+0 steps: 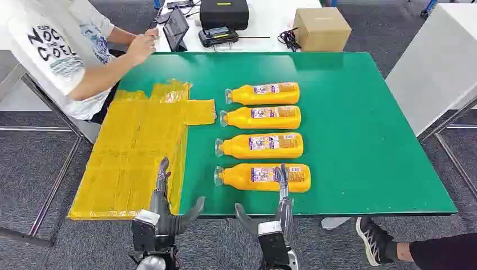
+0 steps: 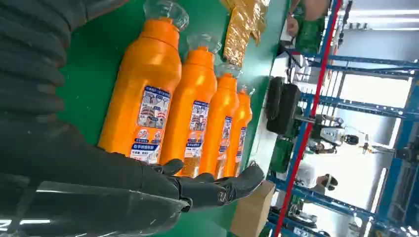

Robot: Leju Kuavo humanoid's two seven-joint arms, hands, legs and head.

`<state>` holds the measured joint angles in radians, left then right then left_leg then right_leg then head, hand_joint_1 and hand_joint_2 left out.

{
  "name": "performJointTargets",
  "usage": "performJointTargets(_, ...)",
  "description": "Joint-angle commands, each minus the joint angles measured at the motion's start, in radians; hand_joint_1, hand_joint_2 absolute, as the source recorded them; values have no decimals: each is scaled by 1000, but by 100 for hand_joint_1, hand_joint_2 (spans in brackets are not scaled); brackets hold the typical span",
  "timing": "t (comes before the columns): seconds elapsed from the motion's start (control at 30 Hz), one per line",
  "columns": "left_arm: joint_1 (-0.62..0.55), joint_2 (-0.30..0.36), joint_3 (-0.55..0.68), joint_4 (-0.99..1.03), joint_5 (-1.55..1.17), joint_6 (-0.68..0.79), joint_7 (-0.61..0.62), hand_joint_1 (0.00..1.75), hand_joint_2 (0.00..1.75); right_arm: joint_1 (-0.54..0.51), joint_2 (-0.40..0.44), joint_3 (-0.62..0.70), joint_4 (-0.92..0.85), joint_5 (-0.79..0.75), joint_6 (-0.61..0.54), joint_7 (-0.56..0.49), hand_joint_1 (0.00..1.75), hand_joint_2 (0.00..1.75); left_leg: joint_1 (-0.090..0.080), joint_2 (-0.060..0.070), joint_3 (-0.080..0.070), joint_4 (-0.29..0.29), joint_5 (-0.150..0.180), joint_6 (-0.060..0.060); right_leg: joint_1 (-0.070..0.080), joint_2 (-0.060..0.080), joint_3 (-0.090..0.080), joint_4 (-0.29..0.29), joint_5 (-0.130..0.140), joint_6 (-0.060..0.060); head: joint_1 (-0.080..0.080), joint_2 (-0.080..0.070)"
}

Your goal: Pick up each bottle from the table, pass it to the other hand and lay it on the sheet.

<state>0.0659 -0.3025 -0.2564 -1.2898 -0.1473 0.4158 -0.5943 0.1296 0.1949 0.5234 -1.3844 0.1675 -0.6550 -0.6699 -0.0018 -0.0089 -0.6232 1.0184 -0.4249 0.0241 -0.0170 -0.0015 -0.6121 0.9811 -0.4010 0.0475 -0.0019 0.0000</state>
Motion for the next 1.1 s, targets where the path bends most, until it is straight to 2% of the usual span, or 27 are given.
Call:
performJointTargets(0.03, -4, 2, 12, 5, -1, -1, 4, 0, 175, -5, -11, -25, 28, -5, -3, 3, 0, 175, 1, 1, 7, -1, -3, -2, 2, 0, 7, -2, -2, -2, 0, 0)
performJointTargets(0.2, -5, 2, 14, 11, -1, 0, 6, 0, 175, -6, -9, -26, 30, -4, -3, 2, 0, 175, 0, 0, 3, -1, -1, -1, 1, 0, 3, -1, -1, -1, 0, 0)
performJointTargets(0.27, -9, 5, 10, 19, -7, -4, 12, 0, 175, -9, -11, -28, 33, 7, -10, 0, 0, 175, 1, 1, 8, -1, -3, -2, 2, 0, 8, -2, -2, -3, 0, 0)
performJointTargets(0.53, -13, 0, 10, 38, -8, -8, 18, 0, 175, 5, -16, -68, -2, 47, -25, 17, 0, 175, 1, 0, 6, -1, -2, -1, 1, -1, 6, -1, -2, -2, 0, 0)
performJointTargets(0.6, -14, 1, 7, 43, -7, -14, 20, 0, 175, -6, -23, -66, 25, 122, -37, 66, 0, 175, 1, 0, 6, -1, -2, -1, 1, 0, 6, -2, -2, -2, 0, 0)
performJointTargets(0.67, -12, 2, 12, 45, -3, -19, 21, 0, 175, -21, -38, -57, 64, 242, -18, 177, 0, 175, 1, 1, 7, -2, -2, -1, 1, 0, 7, -2, -2, -2, 0, 0)
performJointTargets(0.83, -21, 0, 24, 51, 1, -53, 20, 0, 175, -40, -42, -52, 57, 425, 4, 269, 0, 175, 1, 1, 6, -1, -2, -1, 1, 1, 6, -2, -1, -2, 0, 0)
performJointTargets(1.1, -22, -1, 25, 53, 1, -53, 20, 0, 175, -42, -42, -53, 51, 428, 9, 278, 0, 175, 1, 1, 6, -1, -2, -1, 1, 1, 6, -2, -1, -2, 0, 0)
